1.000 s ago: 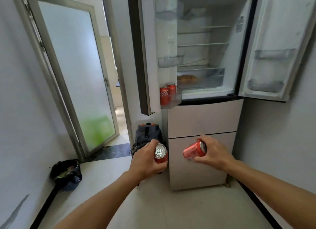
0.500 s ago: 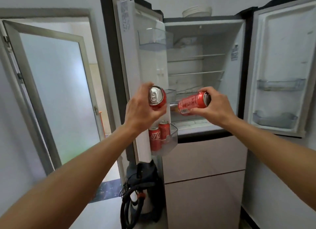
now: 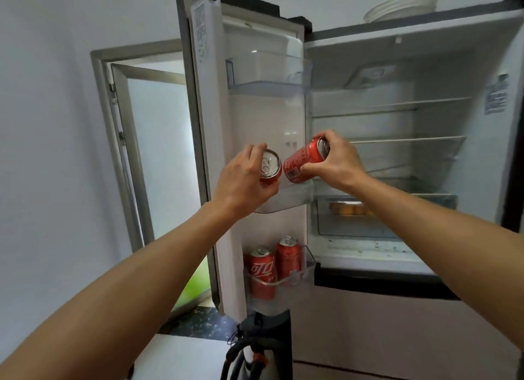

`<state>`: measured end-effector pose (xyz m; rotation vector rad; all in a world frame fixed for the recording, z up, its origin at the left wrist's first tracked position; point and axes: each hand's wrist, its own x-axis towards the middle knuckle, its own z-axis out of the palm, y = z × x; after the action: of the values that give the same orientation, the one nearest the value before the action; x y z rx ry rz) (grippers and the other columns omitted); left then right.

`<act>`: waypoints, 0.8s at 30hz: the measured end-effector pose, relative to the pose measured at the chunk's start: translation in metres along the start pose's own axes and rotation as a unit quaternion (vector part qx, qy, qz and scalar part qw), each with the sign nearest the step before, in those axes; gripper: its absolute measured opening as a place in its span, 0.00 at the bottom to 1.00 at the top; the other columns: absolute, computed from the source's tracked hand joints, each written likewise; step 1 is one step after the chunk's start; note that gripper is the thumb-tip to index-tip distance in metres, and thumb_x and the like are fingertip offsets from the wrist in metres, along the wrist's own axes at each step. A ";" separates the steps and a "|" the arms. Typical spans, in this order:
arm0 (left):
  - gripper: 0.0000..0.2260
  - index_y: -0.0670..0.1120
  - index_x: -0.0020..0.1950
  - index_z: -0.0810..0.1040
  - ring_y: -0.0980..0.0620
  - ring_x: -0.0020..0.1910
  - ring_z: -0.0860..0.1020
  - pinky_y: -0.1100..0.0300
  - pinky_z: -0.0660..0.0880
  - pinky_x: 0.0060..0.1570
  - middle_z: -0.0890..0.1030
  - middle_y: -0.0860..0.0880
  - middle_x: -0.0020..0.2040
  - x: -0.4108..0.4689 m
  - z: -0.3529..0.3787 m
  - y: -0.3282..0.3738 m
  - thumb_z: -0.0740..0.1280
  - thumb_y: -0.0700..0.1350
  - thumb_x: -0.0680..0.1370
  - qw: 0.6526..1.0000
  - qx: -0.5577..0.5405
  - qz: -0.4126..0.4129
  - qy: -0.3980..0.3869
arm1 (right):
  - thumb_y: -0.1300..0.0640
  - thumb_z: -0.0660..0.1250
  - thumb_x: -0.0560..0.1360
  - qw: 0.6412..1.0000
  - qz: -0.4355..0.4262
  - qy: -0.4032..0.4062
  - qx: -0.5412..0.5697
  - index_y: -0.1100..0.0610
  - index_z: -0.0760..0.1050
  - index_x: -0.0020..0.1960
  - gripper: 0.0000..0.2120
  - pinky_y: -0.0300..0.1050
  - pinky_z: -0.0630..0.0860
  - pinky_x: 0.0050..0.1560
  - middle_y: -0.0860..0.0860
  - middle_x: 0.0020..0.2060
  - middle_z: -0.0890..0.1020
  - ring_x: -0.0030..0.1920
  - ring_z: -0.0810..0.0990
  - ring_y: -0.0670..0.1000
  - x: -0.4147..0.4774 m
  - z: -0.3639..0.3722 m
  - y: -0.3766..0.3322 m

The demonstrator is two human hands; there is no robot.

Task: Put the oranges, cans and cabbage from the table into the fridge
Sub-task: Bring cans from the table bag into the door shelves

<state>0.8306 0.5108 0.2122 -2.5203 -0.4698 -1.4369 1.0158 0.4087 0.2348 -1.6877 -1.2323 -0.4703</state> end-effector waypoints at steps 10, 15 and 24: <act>0.33 0.42 0.73 0.60 0.42 0.59 0.73 0.51 0.69 0.56 0.70 0.42 0.63 0.003 0.018 0.002 0.68 0.56 0.76 0.990 0.066 -0.105 -0.072 | 0.49 0.75 0.66 0.990 -0.032 -0.112 0.081 0.48 0.66 0.68 0.33 0.55 0.75 0.61 0.53 0.63 0.73 0.59 0.75 0.54 0.023 0.055 0.038; 0.34 0.46 0.79 0.48 0.43 0.65 0.70 0.50 0.70 0.60 0.65 0.43 0.70 -0.005 0.021 -0.002 0.56 0.58 0.77 0.986 0.035 -0.125 -0.102 | 0.49 0.62 0.74 0.975 -0.053 -0.170 0.134 0.48 0.56 0.77 0.33 0.55 0.66 0.70 0.53 0.73 0.64 0.69 0.68 0.52 0.018 0.050 0.045; 0.33 0.45 0.79 0.45 0.41 0.71 0.65 0.50 0.66 0.68 0.56 0.42 0.77 -0.030 0.017 0.009 0.59 0.51 0.80 0.972 0.098 -0.116 -0.177 | 0.49 0.58 0.75 0.980 -0.056 -0.188 0.040 0.53 0.51 0.78 0.34 0.52 0.63 0.70 0.54 0.76 0.59 0.73 0.63 0.55 -0.008 0.041 0.042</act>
<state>0.8335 0.5030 0.1778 -2.6271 -0.9449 -0.9407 1.0404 0.4388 0.1901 -1.6930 -1.6041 -0.1667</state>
